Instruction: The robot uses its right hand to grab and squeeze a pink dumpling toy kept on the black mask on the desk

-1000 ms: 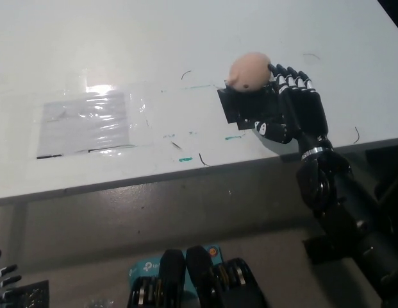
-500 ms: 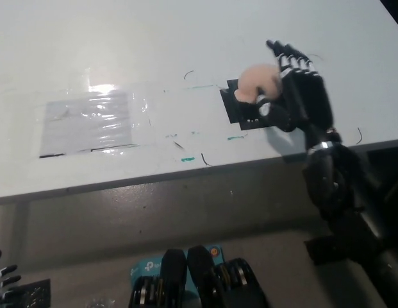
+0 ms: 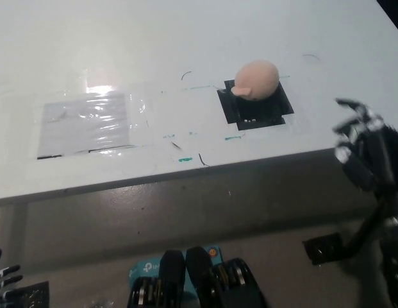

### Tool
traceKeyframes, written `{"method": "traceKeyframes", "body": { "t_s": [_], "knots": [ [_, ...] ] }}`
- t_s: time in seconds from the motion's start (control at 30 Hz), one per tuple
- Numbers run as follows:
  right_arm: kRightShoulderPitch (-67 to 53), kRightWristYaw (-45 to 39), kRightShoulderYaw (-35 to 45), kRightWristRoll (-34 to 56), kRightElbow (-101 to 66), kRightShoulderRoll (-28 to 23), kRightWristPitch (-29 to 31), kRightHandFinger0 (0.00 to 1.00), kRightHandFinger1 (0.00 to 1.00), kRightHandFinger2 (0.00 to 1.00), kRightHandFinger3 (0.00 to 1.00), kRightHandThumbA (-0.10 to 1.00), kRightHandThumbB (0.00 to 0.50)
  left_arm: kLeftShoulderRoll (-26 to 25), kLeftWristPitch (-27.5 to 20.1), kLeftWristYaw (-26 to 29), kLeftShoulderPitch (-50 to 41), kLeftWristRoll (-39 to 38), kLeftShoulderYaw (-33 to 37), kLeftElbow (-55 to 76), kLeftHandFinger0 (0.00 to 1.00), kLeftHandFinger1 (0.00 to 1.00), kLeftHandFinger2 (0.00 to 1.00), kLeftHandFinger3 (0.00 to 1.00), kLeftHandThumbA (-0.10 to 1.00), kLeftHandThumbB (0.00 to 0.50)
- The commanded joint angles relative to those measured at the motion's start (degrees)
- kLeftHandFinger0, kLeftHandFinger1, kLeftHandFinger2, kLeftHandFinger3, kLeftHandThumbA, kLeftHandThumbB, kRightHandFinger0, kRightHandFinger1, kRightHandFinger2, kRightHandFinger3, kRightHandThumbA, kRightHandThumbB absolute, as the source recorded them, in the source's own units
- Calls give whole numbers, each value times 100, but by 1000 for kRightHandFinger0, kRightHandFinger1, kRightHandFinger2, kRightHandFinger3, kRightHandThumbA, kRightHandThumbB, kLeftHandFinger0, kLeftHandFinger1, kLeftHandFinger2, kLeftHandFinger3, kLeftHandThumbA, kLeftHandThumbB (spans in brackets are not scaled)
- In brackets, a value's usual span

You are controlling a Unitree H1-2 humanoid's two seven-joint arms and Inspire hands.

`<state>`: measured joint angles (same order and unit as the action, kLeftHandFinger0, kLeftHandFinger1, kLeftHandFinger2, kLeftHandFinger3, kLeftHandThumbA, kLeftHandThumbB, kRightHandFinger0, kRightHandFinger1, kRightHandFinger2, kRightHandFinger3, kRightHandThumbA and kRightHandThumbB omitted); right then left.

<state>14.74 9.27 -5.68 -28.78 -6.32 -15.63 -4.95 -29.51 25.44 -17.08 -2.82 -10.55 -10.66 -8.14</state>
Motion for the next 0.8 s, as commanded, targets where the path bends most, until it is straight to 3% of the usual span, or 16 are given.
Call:
{"method": "traceKeyframes", "body": {
  "t_s": [0.0, 0.17, 0.23, 0.33, 0.5, 0.77],
  "knots": [
    [-344, -448, 533, 1373, -314, 208, -155, 136, 188, 484, 805, -100, 137, -182, 38, -6, 35, 31, -45, 158, 717, 819, 900, 909, 1000, 143],
    [-647, -466, 903, 1892, 78, 605, -278, 78, 158, 422, 838, -100, 130, -186, 6, 9, 36, 39, -53, 146, 700, 802, 890, 877, 1000, 126],
    [-666, -499, 1113, 2123, 276, 788, -511, 50, 178, 544, 918, -88, 107, -188, 32, 7, 41, 41, -46, 150, 678, 798, 905, 900, 1000, 128],
    [-610, -592, 1403, 2510, 570, 969, -630, 10, 164, 570, 925, -91, 95, -172, 28, -22, 64, -20, -77, 81, 708, 823, 919, 938, 1000, 137],
    [-517, -629, 1623, 2636, 734, 1047, -672, 39, 173, 554, 967, -100, 58, -174, 43, 5, 85, 20, -58, 76, 712, 810, 908, 915, 1000, 144],
    [-469, -640, 1648, 2700, 727, 1065, -765, 0, 129, 532, 970, -100, 56, -135, 7, -14, 85, 2, -47, 25, 729, 821, 905, 905, 1000, 127]
  ]
}}
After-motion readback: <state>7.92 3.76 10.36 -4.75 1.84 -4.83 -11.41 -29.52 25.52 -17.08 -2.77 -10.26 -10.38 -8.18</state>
